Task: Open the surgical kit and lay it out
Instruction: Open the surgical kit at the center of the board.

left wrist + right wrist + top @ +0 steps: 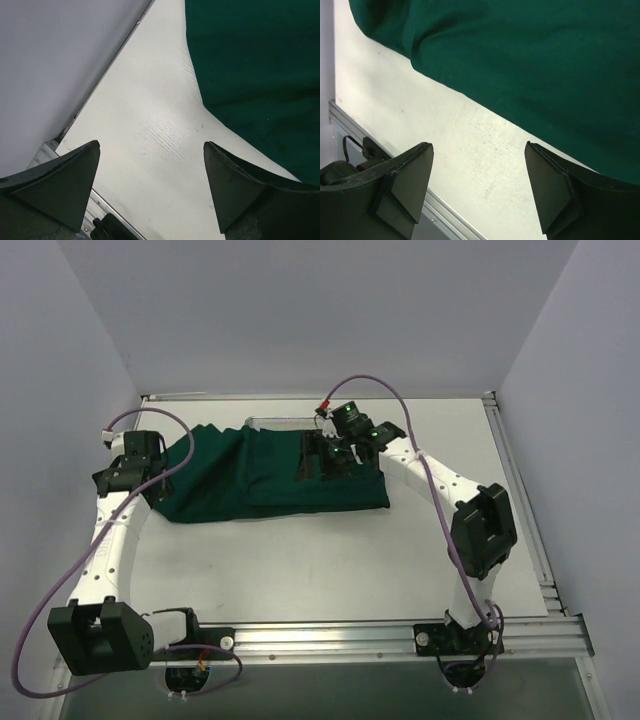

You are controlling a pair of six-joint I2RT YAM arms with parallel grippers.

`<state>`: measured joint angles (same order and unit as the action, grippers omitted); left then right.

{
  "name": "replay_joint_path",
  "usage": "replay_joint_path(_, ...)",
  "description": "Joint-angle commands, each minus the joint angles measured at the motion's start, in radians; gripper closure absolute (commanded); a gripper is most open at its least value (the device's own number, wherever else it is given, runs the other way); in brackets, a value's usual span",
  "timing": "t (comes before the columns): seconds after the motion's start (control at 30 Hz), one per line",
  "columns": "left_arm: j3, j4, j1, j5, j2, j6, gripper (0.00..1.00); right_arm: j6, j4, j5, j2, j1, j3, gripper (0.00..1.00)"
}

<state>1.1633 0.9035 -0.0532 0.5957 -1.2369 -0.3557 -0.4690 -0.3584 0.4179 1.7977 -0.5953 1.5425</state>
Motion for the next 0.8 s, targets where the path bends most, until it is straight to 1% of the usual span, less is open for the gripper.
replay_joint_path(0.0, -0.023, -0.035, 0.0, -0.037, 0.031, 0.0, 0.06, 0.039, -0.05, -0.042, 0.054, -0.049, 0.1, 0.26)
replay_joint_path(0.07, -0.03, -0.052, 0.0, -0.098, 0.01, -0.006, 0.06, 0.05, -0.068, -0.086, 0.11, -0.079, 0.155, 0.27)
replay_joint_path(0.13, -0.027, -0.061, 0.0, -0.173, -0.028, -0.005, 0.06, 0.084, -0.105, -0.134, 0.161, -0.132, 0.253, 0.27)
replay_joint_path(0.17, -0.022, -0.07, -0.004, -0.194, -0.054, -0.006, 0.06, 0.096, -0.117, -0.184, 0.21, -0.149, 0.286, 0.27)
replay_joint_path(0.2, -0.016, -0.072, -0.007, -0.207, -0.065, -0.006, 0.05, 0.125, -0.132, -0.214, 0.235, -0.184, 0.348, 0.27)
replay_joint_path(0.27, 0.001, -0.081, -0.023, -0.267, -0.087, -0.008, 0.04, 0.151, -0.162, -0.269, 0.296, -0.215, 0.408, 0.26)
replay_joint_path(0.3, 0.01, -0.081, -0.03, -0.295, -0.107, -0.006, 0.01, 0.17, -0.174, -0.283, 0.314, -0.225, 0.435, 0.26)
replay_joint_path(0.33, 0.019, -0.075, -0.039, -0.318, -0.117, -0.006, 0.01, 0.176, -0.178, -0.291, 0.33, -0.245, 0.485, 0.25)
replay_joint_path(0.4, 0.044, -0.057, -0.037, -0.381, -0.144, -0.011, 0.01, 0.19, -0.204, -0.297, 0.382, -0.262, 0.539, 0.25)
replay_joint_path(0.43, 0.044, -0.052, -0.039, -0.401, -0.147, -0.017, 0.06, 0.199, -0.212, -0.306, 0.399, -0.282, 0.591, 0.25)
replay_joint_path(0.6, 0.0, -0.078, -0.04, -0.488, -0.107, -0.049, 0.06, 0.243, -0.246, -0.361, 0.482, -0.356, 0.66, 0.24)
replay_joint_path(0.77, -0.004, -0.075, -0.04, -0.524, -0.066, -0.055, 0.06, 0.286, -0.246, -0.476, 0.523, -0.417, 0.67, 0.24)
